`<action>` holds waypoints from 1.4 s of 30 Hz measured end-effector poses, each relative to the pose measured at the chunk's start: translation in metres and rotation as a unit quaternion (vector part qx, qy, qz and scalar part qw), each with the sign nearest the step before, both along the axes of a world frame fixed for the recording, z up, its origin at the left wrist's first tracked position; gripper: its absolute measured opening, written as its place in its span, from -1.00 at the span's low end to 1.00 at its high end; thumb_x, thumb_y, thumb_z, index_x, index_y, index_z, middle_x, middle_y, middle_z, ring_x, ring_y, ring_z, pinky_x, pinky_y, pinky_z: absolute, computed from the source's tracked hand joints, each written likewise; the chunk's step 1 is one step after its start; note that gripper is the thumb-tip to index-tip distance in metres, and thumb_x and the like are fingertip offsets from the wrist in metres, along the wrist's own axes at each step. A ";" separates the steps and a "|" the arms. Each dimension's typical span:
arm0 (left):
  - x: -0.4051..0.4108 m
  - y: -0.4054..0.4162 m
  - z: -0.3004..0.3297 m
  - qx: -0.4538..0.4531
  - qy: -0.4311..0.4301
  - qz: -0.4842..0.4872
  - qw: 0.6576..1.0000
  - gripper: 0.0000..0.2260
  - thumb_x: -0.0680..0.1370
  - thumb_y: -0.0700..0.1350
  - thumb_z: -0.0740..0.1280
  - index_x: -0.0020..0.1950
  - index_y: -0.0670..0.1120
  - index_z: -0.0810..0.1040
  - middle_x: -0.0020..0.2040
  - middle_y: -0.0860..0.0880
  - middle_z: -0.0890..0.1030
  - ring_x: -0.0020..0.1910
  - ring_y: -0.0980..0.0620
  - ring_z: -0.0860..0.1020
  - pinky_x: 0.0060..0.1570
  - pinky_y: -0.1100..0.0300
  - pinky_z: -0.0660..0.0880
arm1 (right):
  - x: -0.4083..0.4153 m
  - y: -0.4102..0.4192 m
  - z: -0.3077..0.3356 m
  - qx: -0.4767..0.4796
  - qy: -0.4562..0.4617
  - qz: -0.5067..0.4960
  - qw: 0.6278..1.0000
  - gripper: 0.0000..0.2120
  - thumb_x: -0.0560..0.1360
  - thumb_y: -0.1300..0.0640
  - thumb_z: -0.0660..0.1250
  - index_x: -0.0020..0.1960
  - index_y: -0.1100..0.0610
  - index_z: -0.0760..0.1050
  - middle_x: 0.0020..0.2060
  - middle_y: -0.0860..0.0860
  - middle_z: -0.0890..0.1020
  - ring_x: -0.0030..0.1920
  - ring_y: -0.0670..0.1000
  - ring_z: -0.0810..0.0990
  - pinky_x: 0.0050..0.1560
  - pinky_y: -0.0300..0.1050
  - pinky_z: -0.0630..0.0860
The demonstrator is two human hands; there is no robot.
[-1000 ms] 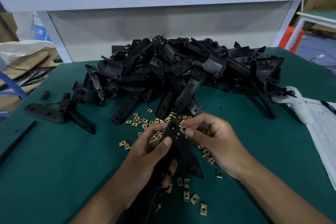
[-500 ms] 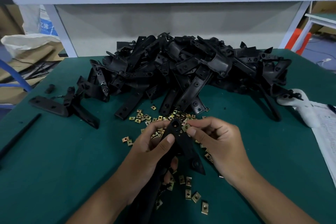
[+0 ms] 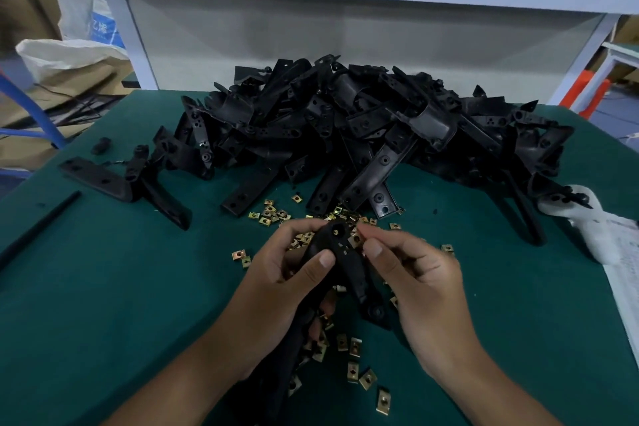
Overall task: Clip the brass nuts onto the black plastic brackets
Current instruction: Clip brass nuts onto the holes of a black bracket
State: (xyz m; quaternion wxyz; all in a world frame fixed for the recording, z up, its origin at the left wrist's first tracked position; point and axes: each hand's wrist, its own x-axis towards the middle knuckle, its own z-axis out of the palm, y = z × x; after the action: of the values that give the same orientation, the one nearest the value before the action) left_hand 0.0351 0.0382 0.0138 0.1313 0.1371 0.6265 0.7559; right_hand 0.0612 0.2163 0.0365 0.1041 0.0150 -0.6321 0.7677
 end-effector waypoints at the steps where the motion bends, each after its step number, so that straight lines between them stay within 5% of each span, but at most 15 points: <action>1: 0.000 0.000 0.000 0.000 0.006 0.008 1.000 -0.73 0.56 0.11 0.43 0.23 0.17 0.54 -0.16 -0.10 0.67 -0.30 -0.03 0.61 -0.42 0.16 0.53 | 0.001 0.000 0.000 0.007 -0.001 0.009 1.000 -0.78 0.43 0.09 0.41 0.05 0.05 0.73 -0.01 0.00 0.75 0.02 -0.01 0.72 -0.02 -0.29 0.60; 11: 0.000 0.004 -0.005 -0.018 0.062 0.059 0.996 -0.67 0.50 0.19 0.41 0.25 0.20 0.51 -0.11 -0.08 0.70 -0.31 -0.03 0.63 -0.38 0.17 0.56 | 0.003 0.001 -0.003 0.042 -0.010 0.089 0.995 -0.71 0.40 -0.01 0.45 0.12 -0.12 0.69 0.08 -0.06 0.73 0.12 -0.07 0.69 0.04 -0.35 0.56; 15: 0.000 0.004 -0.009 0.005 0.047 0.055 0.997 -0.66 0.52 0.18 0.42 0.26 0.19 0.50 -0.21 -0.12 0.65 -0.37 -0.07 0.58 -0.44 0.10 0.53 | -0.004 0.011 -0.004 0.048 -0.039 0.164 0.985 -0.59 0.42 -0.28 0.46 0.20 -0.12 0.66 0.22 -0.09 0.67 0.28 -0.08 0.60 0.19 -0.23 0.54; 19: -0.003 0.005 -0.007 0.063 0.023 0.067 0.995 -0.71 0.58 0.12 0.38 0.27 0.13 0.48 -0.24 -0.18 0.63 -0.39 -0.12 0.56 -0.40 0.06 0.55 | -0.017 0.029 -0.007 0.210 -0.020 0.094 0.973 -0.69 0.62 -0.25 0.20 0.27 -0.22 0.58 0.22 -0.24 0.63 0.28 -0.18 0.56 0.30 -0.08 0.49; 22: -0.009 -0.003 -0.006 0.103 0.004 0.092 0.990 -0.68 0.56 0.14 0.39 0.27 0.10 0.48 -0.23 -0.24 0.62 -0.39 -0.19 0.56 -0.37 0.03 0.56 | -0.025 0.041 -0.017 0.516 -0.016 0.031 0.856 -0.61 0.53 -0.27 0.23 0.34 -0.27 0.47 0.18 -0.38 0.53 0.26 -0.27 0.42 0.33 -0.09 0.40; 23: -0.011 -0.005 -0.005 0.107 -0.001 0.099 0.989 -0.67 0.54 0.15 0.40 0.26 0.09 0.48 -0.24 -0.24 0.62 -0.41 -0.20 0.56 -0.37 0.03 0.56 | -0.025 0.043 -0.022 0.581 -0.022 0.047 0.812 -0.56 0.52 -0.27 0.26 0.37 -0.25 0.45 0.20 -0.37 0.48 0.27 -0.25 0.37 0.36 -0.09 0.35; 25: -0.013 -0.008 -0.006 0.109 -0.005 0.116 0.987 -0.69 0.55 0.14 0.42 0.24 0.10 0.50 -0.24 -0.24 0.62 -0.40 -0.18 0.56 -0.38 0.05 0.56 | -0.026 0.045 -0.029 0.622 -0.011 0.056 0.781 -0.61 0.52 -0.23 0.32 0.33 -0.23 0.51 0.17 -0.32 0.46 0.23 -0.21 0.34 0.35 -0.08 0.31; 28: -0.014 -0.006 -0.008 0.115 -0.007 0.127 0.985 -0.78 0.56 0.11 0.43 0.17 0.14 0.54 -0.23 -0.23 0.62 -0.36 -0.16 0.56 -0.39 0.02 0.56 | -0.027 0.043 -0.030 0.611 0.038 0.028 0.790 -0.85 0.53 -0.07 0.43 0.10 -0.18 0.61 -0.01 -0.29 0.53 0.06 -0.16 0.45 0.19 0.01 0.41; 32: -0.011 -0.001 -0.008 0.123 -0.013 0.116 0.985 -0.73 0.50 0.06 0.40 0.20 0.13 0.54 -0.16 -0.20 0.60 -0.31 -0.16 0.57 -0.39 0.02 0.57 | -0.026 0.042 -0.032 0.603 0.048 0.009 0.796 -0.91 0.55 -0.04 0.40 0.00 -0.18 0.50 -0.10 -0.29 0.50 0.01 -0.19 0.43 0.12 -0.08 0.36; 38: -0.007 0.003 -0.006 0.130 0.003 0.088 0.988 -0.83 0.50 0.00 0.39 0.09 0.15 0.58 -0.15 -0.09 0.62 -0.29 -0.11 0.58 -0.43 0.02 0.57 | -0.027 0.042 -0.022 0.467 0.013 -0.021 0.884 -0.89 0.58 -0.04 0.33 -0.09 -0.10 0.42 -0.22 -0.16 0.55 -0.17 -0.12 0.50 -0.19 -0.31 0.37; 42: -0.006 0.002 -0.005 0.124 0.012 0.075 0.989 -0.85 0.56 -0.01 0.40 0.12 0.15 0.58 -0.07 -0.15 0.63 -0.27 -0.13 0.58 -0.42 0.02 0.57 | -0.029 0.043 -0.015 0.281 -0.053 0.005 0.958 -0.92 0.55 -0.06 0.34 0.02 -0.17 0.59 -0.22 -0.20 0.59 -0.15 -0.21 0.55 -0.10 -0.36 0.46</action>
State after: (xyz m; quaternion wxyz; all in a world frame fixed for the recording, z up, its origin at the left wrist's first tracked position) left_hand 0.0296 0.0406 0.0085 0.0489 0.1138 0.5381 0.8337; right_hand 0.0325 0.2593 0.0213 0.0582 0.0059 -0.8269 0.5593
